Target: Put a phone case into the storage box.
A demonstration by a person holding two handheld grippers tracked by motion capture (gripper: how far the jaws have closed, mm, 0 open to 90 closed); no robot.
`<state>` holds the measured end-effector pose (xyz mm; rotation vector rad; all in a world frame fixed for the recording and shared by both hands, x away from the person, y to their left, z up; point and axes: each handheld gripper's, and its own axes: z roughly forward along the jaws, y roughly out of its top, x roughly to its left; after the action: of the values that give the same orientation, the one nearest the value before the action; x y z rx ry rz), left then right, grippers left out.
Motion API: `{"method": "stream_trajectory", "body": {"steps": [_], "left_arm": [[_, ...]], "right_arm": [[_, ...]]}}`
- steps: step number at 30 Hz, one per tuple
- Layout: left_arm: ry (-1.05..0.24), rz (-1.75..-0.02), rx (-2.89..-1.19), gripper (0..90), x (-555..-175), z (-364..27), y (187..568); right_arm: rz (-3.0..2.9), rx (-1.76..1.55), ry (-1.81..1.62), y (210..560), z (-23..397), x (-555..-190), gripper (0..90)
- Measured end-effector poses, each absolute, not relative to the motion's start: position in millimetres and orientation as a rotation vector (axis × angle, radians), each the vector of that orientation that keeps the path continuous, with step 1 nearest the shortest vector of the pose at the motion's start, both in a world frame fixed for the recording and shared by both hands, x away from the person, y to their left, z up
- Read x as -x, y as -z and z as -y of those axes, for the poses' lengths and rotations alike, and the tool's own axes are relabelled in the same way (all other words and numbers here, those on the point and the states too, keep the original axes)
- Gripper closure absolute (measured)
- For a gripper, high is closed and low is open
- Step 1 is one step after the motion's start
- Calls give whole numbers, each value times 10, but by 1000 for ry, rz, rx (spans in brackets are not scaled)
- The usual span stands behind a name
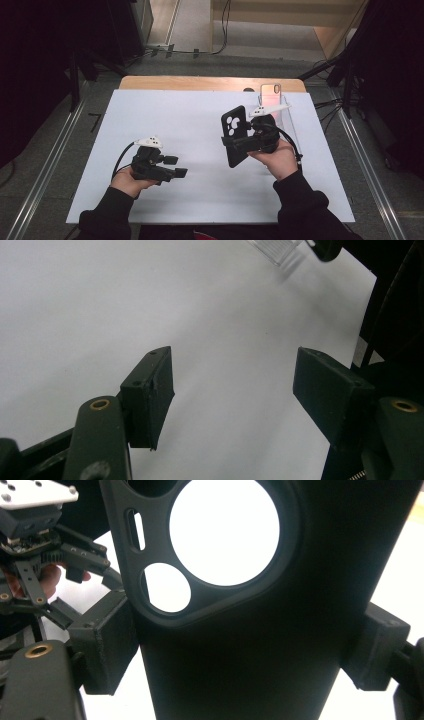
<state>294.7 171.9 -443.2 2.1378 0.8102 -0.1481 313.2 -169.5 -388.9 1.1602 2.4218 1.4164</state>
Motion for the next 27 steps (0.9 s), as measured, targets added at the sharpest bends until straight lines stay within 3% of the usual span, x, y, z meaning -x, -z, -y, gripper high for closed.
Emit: {"method": "stream_trajectory", "body": {"steps": [27], "left_arm": [[110,-903,-2114,325,-2852,-1908,4523]], "right_arm": [[-2110,-1386,-1399,3592,2383,-3267,136]]}}
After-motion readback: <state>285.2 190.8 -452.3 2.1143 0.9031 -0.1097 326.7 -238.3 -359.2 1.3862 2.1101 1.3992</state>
